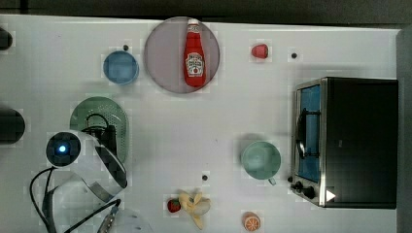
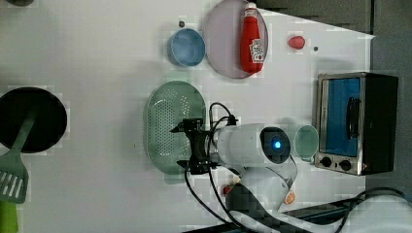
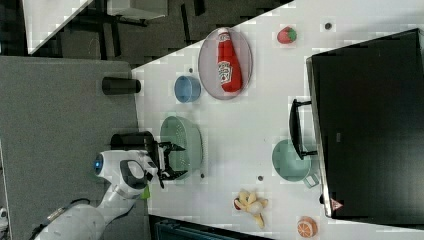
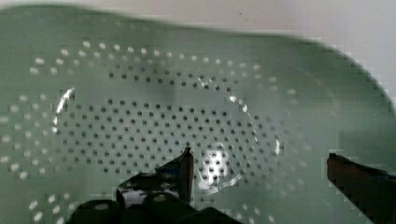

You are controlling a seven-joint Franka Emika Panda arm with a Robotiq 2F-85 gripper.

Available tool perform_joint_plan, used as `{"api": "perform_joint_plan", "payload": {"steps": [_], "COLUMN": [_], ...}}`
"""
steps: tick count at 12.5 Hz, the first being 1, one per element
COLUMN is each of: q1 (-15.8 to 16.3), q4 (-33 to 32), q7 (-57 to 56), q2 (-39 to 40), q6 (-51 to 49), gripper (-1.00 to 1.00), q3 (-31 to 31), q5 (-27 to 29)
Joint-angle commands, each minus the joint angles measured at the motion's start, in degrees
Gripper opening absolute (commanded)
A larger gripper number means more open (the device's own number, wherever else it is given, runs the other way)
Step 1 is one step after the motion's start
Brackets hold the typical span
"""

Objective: Drag strainer left to right.

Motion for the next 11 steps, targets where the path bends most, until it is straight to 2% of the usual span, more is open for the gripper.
{"api": "perform_joint_plan", "payload": {"steps": [1, 6, 11], "q1": [0.97, 1.6, -0.63], "q4": [0.3, -0.11, -2.63], "q7": [4.33, 4.34, 3.01], "q2": [1.1, 1.93, -0.12], "q6": [3.83, 4.72, 4.86], "gripper": [1.0, 1.0, 1.0], "q3": [-2.09, -5.44, -7.74], "q5": [-1.65, -2.61, -2.61]}}
